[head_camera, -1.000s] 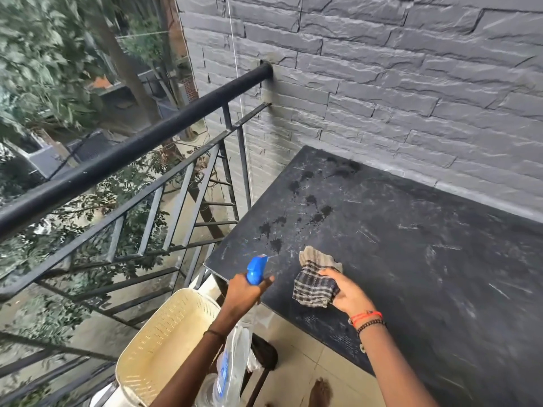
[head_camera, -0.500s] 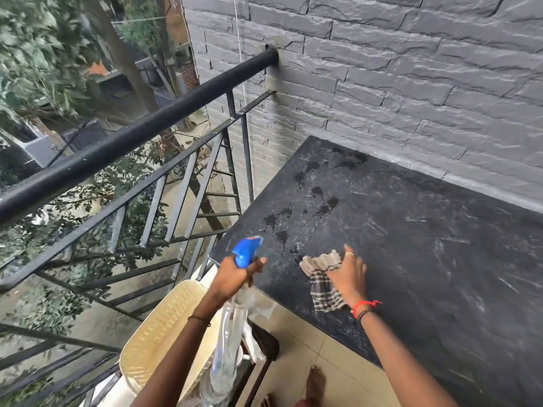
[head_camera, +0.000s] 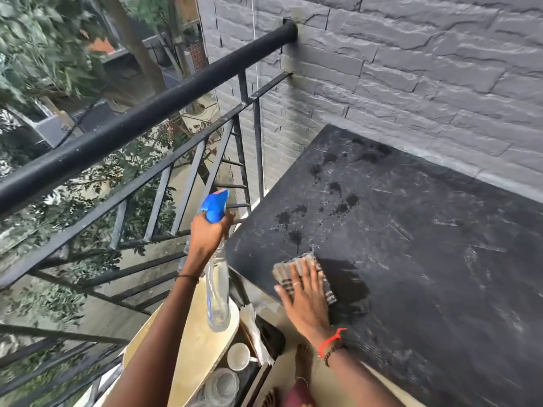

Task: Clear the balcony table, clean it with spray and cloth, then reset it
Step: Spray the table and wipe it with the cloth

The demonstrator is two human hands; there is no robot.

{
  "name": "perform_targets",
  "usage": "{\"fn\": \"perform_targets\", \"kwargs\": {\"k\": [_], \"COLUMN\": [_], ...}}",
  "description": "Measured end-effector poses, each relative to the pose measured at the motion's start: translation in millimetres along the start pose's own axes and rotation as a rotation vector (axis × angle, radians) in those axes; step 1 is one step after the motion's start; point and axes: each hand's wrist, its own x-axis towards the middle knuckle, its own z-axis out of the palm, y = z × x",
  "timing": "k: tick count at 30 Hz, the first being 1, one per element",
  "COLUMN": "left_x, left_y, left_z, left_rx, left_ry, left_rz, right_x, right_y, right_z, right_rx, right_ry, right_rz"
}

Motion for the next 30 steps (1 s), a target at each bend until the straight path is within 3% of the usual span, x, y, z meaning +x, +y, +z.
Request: {"fn": "perform_targets", "kwargs": {"k": [4, 8, 11, 16, 20, 24, 27, 30], "left_x": [16.9, 26.3, 31.0, 39.5, 46.8, 51.9, 53.1, 55.2], "left_y": [-4.2, -7.0, -6.3, -4.6, 1.6, 9.6, 12.5, 14.6], "left_z": [-0.3, 1.9, 3.5, 1.5, 4.0, 10.1, 13.9, 17.5], "left_rx": [-0.075, -0.12, -0.137, -0.127, -0.082, -0.124, -0.139, -0.129], "left_ry": [-0.013, -0.062, -0.085, -0.071, -0.062, -0.061, -0.067, -0.072], "left_rz": [-0.007, -0.02, -0.017, -0.045, -0.063, -0.074, -0.066, -0.062], "right_x": [4.3, 4.4, 39.1, 101.3, 90.2, 72.8, 108.7, 153.4], "right_y": [-25.8, 32.7, 58.2, 3.9, -26.7, 17.2, 36.7, 5.3], "right_z": [8.4, -0.2, -12.8, -11.2, 2.4, 2.6, -12.0, -20.1], "right_rx": [-0.054, -0.173, -0.189, -0.094, -0.084, -0.139, -0.179, -0.134], "right_ry": [-0.046, -0.002, 0.001, -0.058, -0.089, -0.097, -0.105, -0.104], "right_rz": [-0.168, -0.327, -0.186, -0.089, -0.323, -0.55, -0.457, -0.304]}}
